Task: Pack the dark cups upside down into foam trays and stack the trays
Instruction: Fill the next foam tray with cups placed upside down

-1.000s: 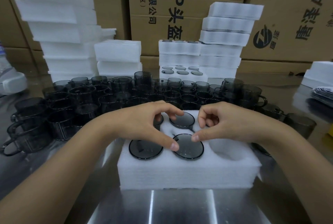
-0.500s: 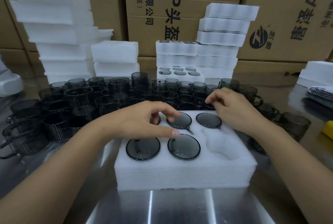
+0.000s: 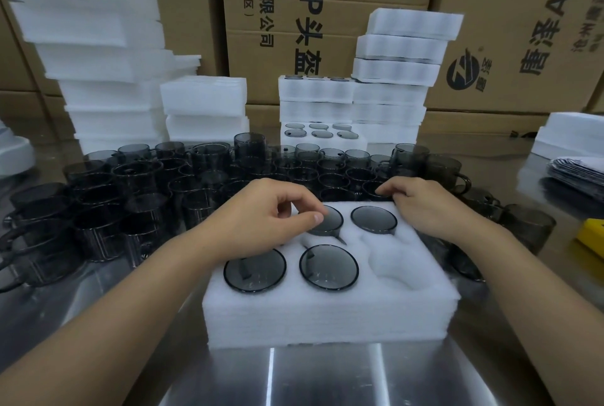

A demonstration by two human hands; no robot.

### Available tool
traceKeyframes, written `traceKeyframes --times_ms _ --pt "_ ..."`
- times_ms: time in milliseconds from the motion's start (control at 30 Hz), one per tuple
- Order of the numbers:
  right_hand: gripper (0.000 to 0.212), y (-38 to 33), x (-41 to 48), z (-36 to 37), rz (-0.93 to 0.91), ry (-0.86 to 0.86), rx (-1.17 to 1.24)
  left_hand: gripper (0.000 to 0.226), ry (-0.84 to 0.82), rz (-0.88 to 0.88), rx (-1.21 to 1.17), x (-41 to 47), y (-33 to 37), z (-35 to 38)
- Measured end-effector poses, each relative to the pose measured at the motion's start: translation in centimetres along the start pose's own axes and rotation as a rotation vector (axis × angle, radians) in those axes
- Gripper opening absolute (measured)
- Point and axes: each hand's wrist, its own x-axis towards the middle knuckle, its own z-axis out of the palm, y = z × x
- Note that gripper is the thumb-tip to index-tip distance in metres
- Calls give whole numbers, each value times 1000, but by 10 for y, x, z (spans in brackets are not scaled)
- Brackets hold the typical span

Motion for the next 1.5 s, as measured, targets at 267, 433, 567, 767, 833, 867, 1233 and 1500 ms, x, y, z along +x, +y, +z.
traceKeyframes --times_ms 267,433,567,767,833,867,1233,1500 --pt "41 -2 -2 1 -19 82 43 11 15 -3 -13 1 -2 0" --pt "26 -3 -3 -1 -109 289 -22 10 12 -3 -22 2 -2 -1" --pt "22 -8 -6 -5 -213 471 -36 10 14 -9 -38 3 -4 0" --pt "19 -28 -19 -6 -362 641 87 10 65 -11 -63 4 -5 -2" --pt "18 -35 -25 -5 -416 638 98 13 131 16 -38 5 -3 -4" --pt "17 -39 -27 -5 -449 634 98 16 175 22 -38 6 -2 -5" --pt "12 -60 -41 12 -712 606 100 52 274 -92 -460 13 0 -1" --pt "14 -58 -40 17 -731 572 89 25 210 -182 -538 14 -6 2"
